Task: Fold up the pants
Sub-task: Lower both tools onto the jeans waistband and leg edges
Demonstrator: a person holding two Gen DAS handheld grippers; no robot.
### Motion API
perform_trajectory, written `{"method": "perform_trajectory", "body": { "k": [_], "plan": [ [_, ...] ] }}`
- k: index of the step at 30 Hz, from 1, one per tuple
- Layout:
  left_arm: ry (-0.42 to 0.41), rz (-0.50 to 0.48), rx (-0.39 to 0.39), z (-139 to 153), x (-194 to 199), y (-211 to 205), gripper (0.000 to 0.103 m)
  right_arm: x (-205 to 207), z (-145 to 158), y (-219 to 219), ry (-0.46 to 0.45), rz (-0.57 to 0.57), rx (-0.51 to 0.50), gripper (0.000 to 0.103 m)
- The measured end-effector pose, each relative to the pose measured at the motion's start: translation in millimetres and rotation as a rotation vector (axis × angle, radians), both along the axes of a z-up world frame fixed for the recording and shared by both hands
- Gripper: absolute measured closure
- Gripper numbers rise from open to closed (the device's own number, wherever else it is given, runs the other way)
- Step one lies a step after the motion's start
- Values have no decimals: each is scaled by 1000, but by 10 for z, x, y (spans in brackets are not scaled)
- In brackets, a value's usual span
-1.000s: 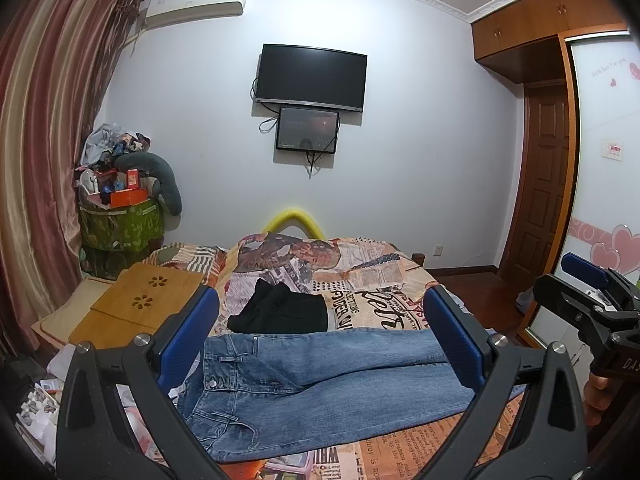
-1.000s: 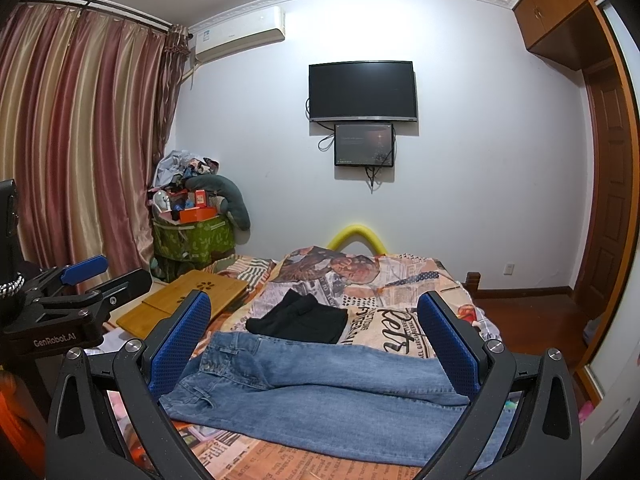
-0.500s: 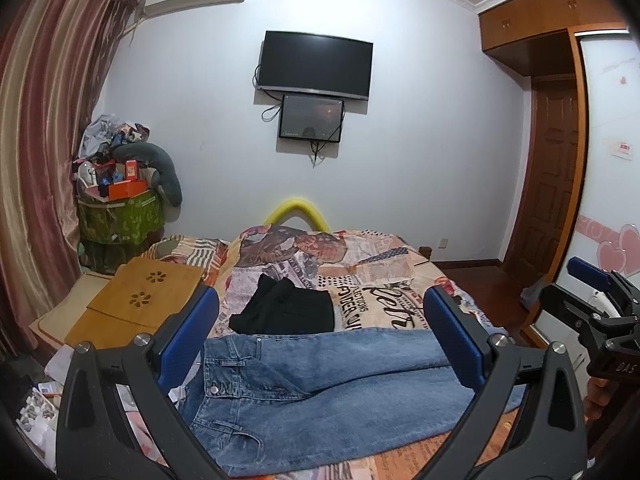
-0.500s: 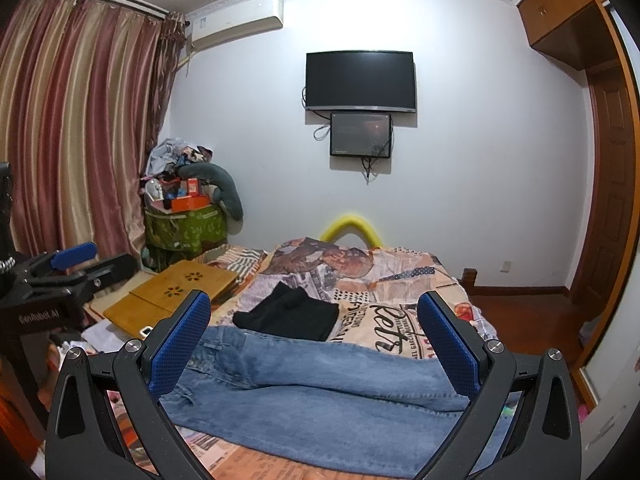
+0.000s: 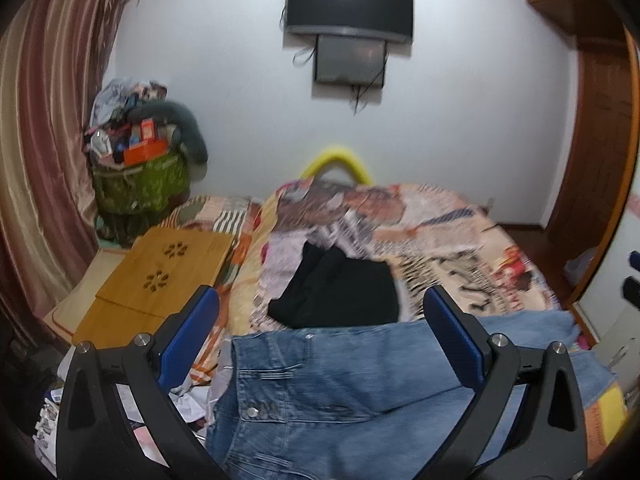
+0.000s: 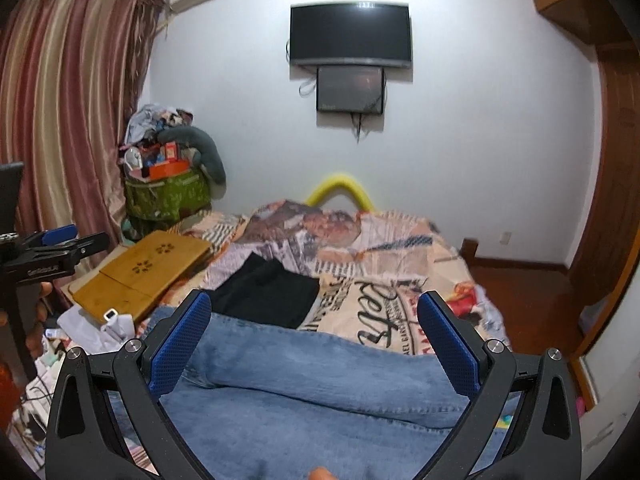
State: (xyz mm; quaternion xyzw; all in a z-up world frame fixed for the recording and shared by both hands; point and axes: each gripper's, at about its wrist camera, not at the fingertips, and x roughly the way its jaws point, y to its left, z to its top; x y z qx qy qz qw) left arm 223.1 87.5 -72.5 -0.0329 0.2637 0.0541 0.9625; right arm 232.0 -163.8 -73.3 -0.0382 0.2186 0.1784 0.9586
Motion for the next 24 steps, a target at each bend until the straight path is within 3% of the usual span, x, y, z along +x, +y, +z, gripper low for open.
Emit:
{"method": "perform_trajectory", "body": {
  "k": [6, 13, 15, 20, 24],
  "plan": [
    [163, 54, 6, -564, 637, 424, 0, 541, -371, -25, 114, 14, -54, 1],
    [351, 99, -56, -1287, 1089, 953, 1, 1044, -834, -16, 231, 53, -101, 1],
    [404, 124, -76, -1512, 1211, 1103, 6, 1203, -980, 4, 270, 74, -123, 1],
    [508, 109, -175, -1931, 1458, 1266, 8, 1641, -1305, 18, 401, 128, -108, 1],
    [561, 96, -187, -2176, 1635, 1247, 8, 1955, -1532, 0, 478, 139, -108, 2]
  ]
}}
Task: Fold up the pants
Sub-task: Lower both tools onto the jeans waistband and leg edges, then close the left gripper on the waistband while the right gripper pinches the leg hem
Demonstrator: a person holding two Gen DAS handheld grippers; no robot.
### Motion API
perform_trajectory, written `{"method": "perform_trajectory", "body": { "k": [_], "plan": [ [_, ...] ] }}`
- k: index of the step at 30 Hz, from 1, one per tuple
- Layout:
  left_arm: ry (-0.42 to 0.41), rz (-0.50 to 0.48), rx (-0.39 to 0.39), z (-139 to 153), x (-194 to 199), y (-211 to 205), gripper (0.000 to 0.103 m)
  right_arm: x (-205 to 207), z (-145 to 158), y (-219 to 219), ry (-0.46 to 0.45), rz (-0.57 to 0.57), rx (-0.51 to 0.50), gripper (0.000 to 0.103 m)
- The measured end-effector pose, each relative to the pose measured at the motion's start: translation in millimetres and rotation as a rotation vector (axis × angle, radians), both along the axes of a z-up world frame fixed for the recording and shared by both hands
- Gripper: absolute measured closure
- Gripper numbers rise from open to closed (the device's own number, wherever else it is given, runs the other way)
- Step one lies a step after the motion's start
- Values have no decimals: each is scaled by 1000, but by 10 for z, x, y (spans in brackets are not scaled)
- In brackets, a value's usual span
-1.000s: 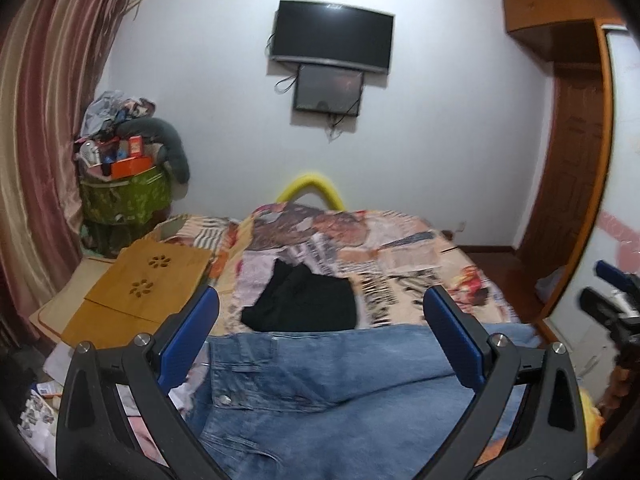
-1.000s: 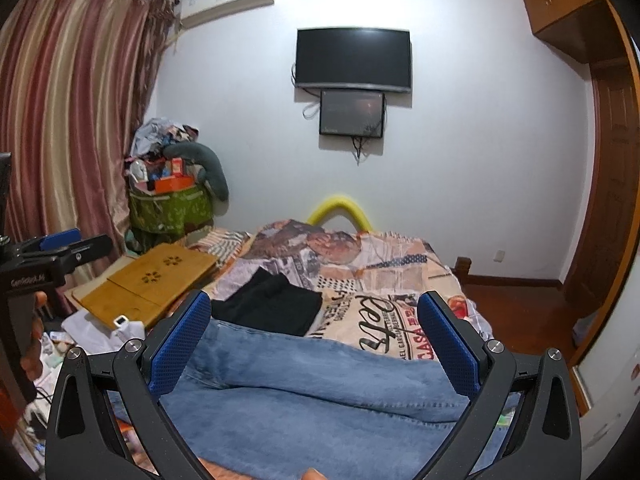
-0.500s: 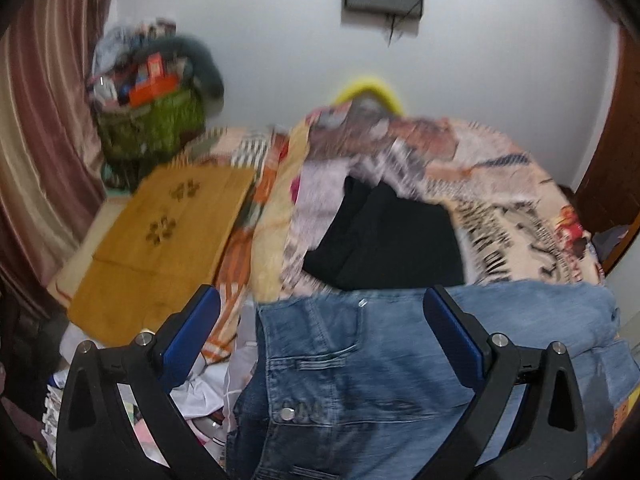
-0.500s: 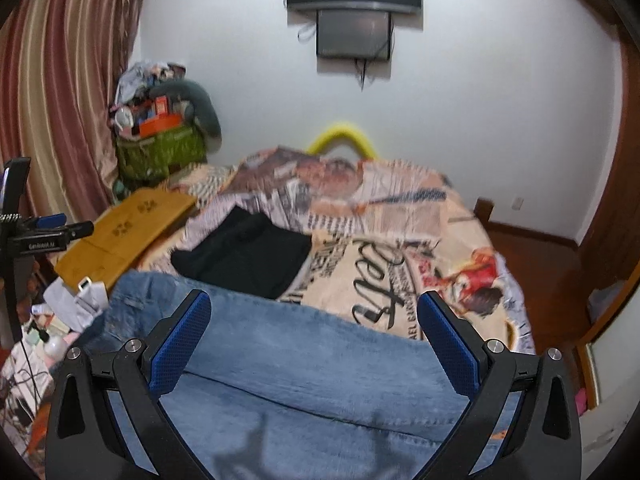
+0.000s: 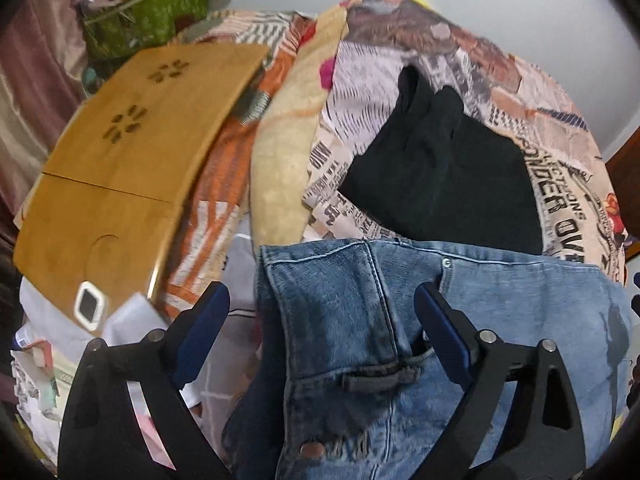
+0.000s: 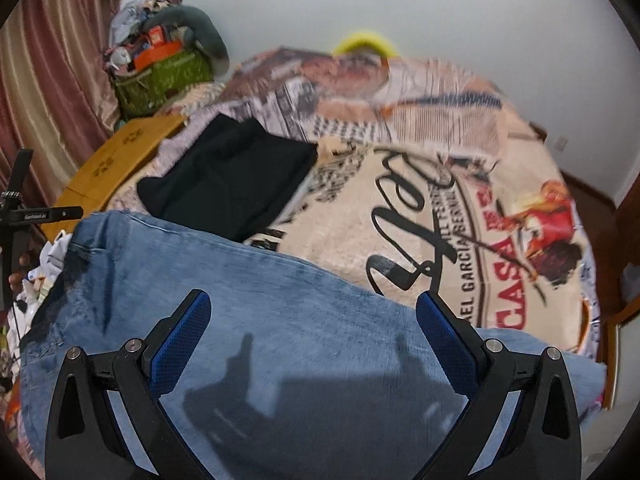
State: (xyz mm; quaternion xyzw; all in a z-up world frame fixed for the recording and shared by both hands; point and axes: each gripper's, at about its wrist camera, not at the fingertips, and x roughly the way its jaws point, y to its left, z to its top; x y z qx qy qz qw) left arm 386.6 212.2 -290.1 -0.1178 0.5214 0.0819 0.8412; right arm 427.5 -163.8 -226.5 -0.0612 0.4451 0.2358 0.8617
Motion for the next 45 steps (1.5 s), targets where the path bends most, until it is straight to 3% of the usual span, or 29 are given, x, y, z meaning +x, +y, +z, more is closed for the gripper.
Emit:
{"method": "perform_trajectory", "body": {
  "k": [4, 8, 11, 14, 15, 17, 20, 22, 26, 30, 34, 38, 39, 41, 45],
  "plan": [
    [40, -39, -9, -158, 156, -82, 9, 191, -167, 23, 64, 29, -13, 3],
    [66, -48, 36, -250, 260, -138, 10, 347, -296, 102, 103, 70, -50, 17],
    [82, -4, 66, -303, 313, -113, 21, 423, -387, 188, 139, 111, -60, 25],
    [91, 8, 65, -343, 332, -93, 23, 428, -431, 248, 127, 134, -87, 28],
    [87, 4, 81, -337, 329, -102, 25, 408, -431, 260, 123, 149, -85, 31],
    [74, -7, 104, -306, 316, -128, 30, 376, -419, 276, 130, 173, -78, 47],
    [52, -20, 129, -245, 283, -187, 40, 340, -433, 300, 133, 182, -90, 54],
    [33, -41, 156, -193, 245, -260, 53, 341, -446, 306, 137, 175, -89, 57],
    [16, -88, 192, -127, 220, -389, 71, 331, -467, 312, 138, 143, -77, 65],
    [-11, -54, 157, -65, 193, -374, 83, 208, -458, 377, 85, 115, -111, 77],
    [-49, -52, 146, 81, 148, -384, 87, 165, -395, 355, 70, 95, -105, 92],
    [-109, -65, 176, 371, 86, -464, 90, 81, -196, 330, 9, 78, -92, 95],
    [-141, -56, 204, 495, 63, -477, 102, 69, -109, 317, -11, 70, -84, 95],
    [-197, -21, 285, 697, 25, -451, 103, 52, 24, 291, -41, 48, -72, 96],
    [-267, -2, 208, 1080, -59, -248, 103, -54, 271, 300, -79, 46, -66, 96]
  ]
}}
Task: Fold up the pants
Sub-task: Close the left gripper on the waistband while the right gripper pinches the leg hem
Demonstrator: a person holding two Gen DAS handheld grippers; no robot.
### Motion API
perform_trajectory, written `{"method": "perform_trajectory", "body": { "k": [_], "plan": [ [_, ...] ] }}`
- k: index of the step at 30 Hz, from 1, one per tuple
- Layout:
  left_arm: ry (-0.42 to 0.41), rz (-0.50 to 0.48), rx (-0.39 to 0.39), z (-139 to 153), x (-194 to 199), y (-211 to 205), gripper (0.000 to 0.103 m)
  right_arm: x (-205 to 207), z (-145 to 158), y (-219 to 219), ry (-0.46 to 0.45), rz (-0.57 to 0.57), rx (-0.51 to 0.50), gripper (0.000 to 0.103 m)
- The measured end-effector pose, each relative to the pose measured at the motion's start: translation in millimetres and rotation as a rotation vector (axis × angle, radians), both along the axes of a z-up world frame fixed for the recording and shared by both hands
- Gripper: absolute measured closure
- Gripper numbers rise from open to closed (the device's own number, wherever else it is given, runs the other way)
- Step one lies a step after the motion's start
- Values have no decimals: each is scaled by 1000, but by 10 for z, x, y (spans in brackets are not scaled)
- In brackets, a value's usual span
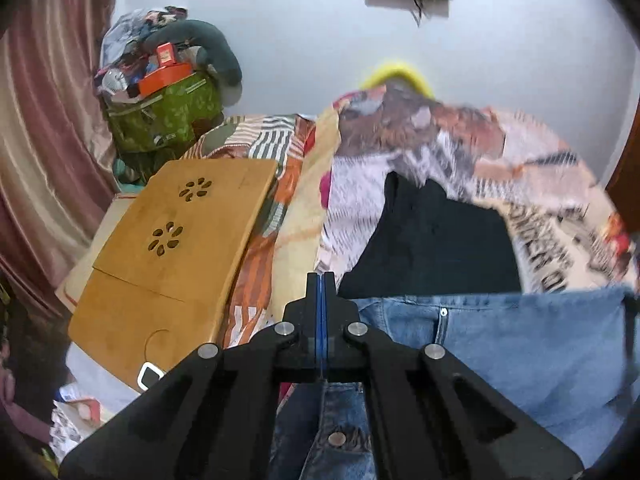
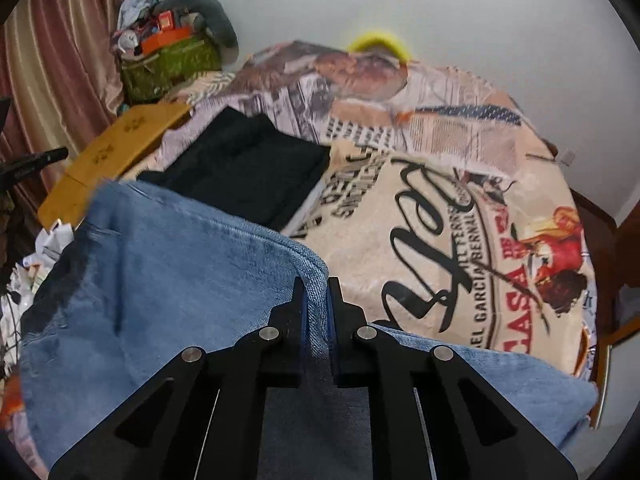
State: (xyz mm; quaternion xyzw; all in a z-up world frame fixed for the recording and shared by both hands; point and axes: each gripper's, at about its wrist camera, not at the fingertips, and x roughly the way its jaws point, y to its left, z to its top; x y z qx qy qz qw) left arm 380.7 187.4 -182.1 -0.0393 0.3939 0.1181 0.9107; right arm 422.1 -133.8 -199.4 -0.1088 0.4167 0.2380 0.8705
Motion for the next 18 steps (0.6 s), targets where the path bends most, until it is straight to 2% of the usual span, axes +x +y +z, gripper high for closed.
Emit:
{"method": "perform_trajectory", "body": {
  "k": [3, 5, 8, 10, 18],
  "plan": [
    [33, -39, -53, 32, -37, 60, 103, -124, 54, 47, -12, 10, -19, 96],
    [81, -65, -92, -59, -31, 59, 98, -161, 55, 34, 0, 7, -12, 96],
    [155, -68, -145, -270, 29, 61, 77, -191, 20, 0, 7, 3, -2, 96],
    [173, -55, -176, -425, 79, 71, 59, -190, -1, -18, 15, 3, 4, 96],
    [271, -29, -305, -968, 502, 192, 58, -129, -148, -74, 58, 1, 50, 96]
  ]
}}
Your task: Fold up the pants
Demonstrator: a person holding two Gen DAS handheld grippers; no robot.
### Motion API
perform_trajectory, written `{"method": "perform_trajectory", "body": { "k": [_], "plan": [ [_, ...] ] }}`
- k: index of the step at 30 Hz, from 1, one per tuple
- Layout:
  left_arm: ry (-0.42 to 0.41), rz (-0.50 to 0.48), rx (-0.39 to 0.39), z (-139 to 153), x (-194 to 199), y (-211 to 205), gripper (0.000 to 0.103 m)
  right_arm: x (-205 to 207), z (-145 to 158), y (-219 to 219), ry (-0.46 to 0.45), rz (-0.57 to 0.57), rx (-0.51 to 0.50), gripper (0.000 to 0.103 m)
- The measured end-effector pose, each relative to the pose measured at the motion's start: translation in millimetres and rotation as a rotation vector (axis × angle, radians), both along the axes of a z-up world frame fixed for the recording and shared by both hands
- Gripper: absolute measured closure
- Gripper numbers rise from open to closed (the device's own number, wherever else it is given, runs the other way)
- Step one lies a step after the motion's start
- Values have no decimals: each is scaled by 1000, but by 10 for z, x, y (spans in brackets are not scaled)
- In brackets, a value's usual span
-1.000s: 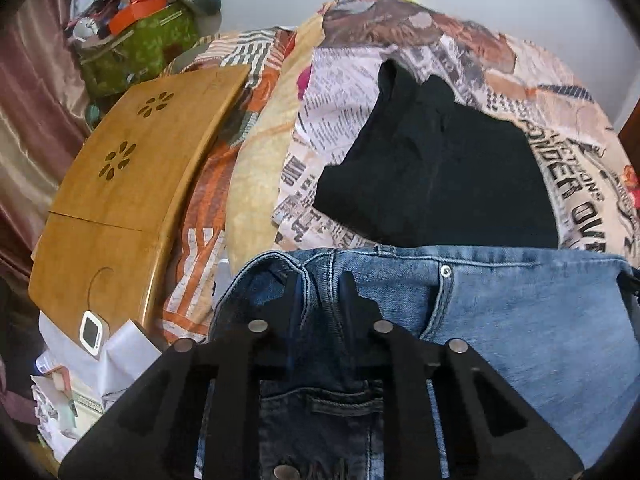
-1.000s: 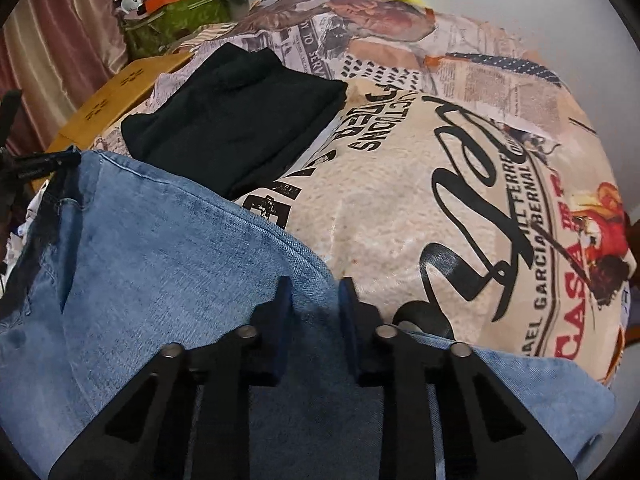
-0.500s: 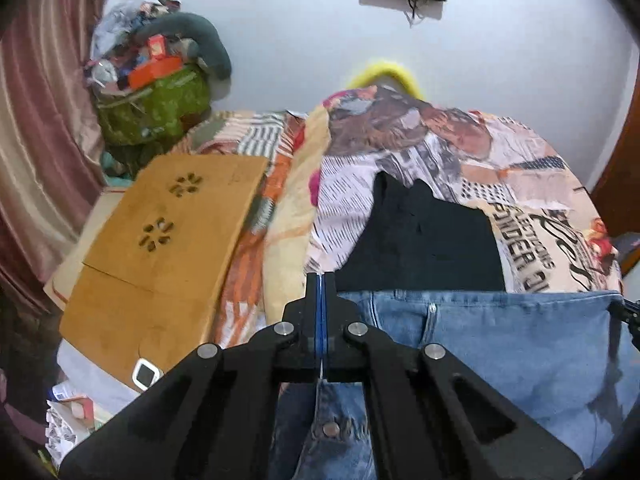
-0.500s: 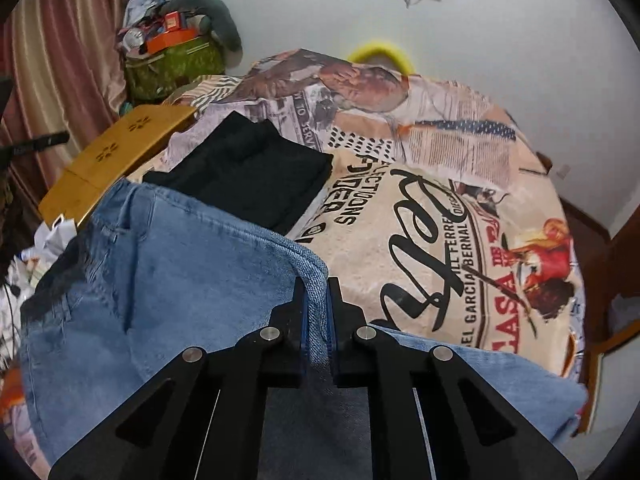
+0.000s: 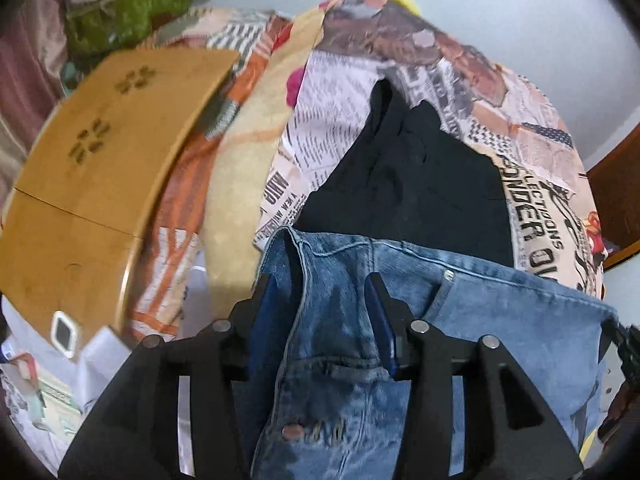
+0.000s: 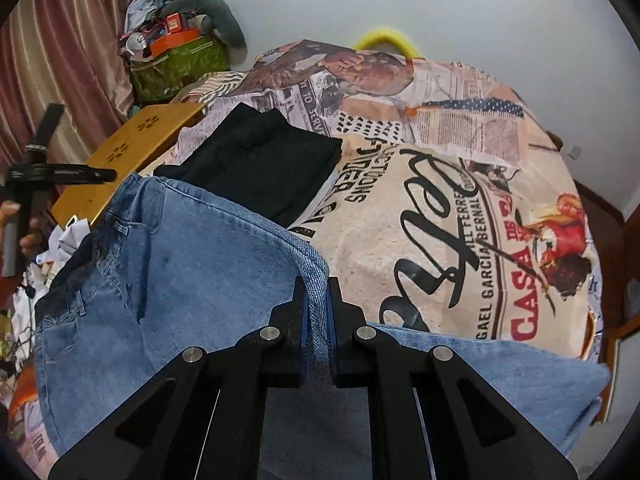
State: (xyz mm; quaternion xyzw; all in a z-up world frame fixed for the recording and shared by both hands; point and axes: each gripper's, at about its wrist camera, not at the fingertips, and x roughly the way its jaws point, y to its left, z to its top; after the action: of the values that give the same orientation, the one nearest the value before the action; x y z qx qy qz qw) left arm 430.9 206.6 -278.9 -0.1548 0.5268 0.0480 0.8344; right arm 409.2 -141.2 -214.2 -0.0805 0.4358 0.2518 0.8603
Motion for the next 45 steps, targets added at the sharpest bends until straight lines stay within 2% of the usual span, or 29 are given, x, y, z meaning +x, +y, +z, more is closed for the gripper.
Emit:
{"method": "perform_trajectory", "body": {
  "k": [3, 5, 6, 7, 11, 15, 20, 24, 29, 38, 45],
  "plan": [
    [28, 9, -27, -167, 148, 37, 59, 31, -81, -22, 19, -1, 17, 96],
    [36, 7, -36, -237, 204, 43, 71, 47, -120, -31, 29, -1, 26, 96],
    [45, 6, -30, -281, 232, 41, 92, 57, -141, -35, 33, -1, 29, 96],
    [51, 4, -24, -318, 249, 33, 98, 60, -166, -33, 36, 1, 27, 96],
    [-14, -3, 53, -248, 146, -40, 99, 66, -187, -62, 42, -3, 42, 96],
    [-82, -14, 117, -10, -62, -94, 99, -2, -87, -101, 27, -11, 62, 96],
    [-136, -26, 124, 400, -333, -43, 100, -153, 104, -100, -24, -6, 48, 96],
    [-183, -36, 162, 720, -599, -66, 100, -319, 307, -100, -81, -9, 44, 96],
    [-237, -32, 172, 1011, -977, -50, 99, -548, 508, -78, -112, 13, 51, 96],
    [-216, -40, 176, 965, -1612, -41, 99, -1129, 506, -14, -115, 71, 23, 96],
    [-202, -57, 200, 841, -2022, -67, 99, -1535, 395, -11, -86, 80, 26, 96]
  ]
}}
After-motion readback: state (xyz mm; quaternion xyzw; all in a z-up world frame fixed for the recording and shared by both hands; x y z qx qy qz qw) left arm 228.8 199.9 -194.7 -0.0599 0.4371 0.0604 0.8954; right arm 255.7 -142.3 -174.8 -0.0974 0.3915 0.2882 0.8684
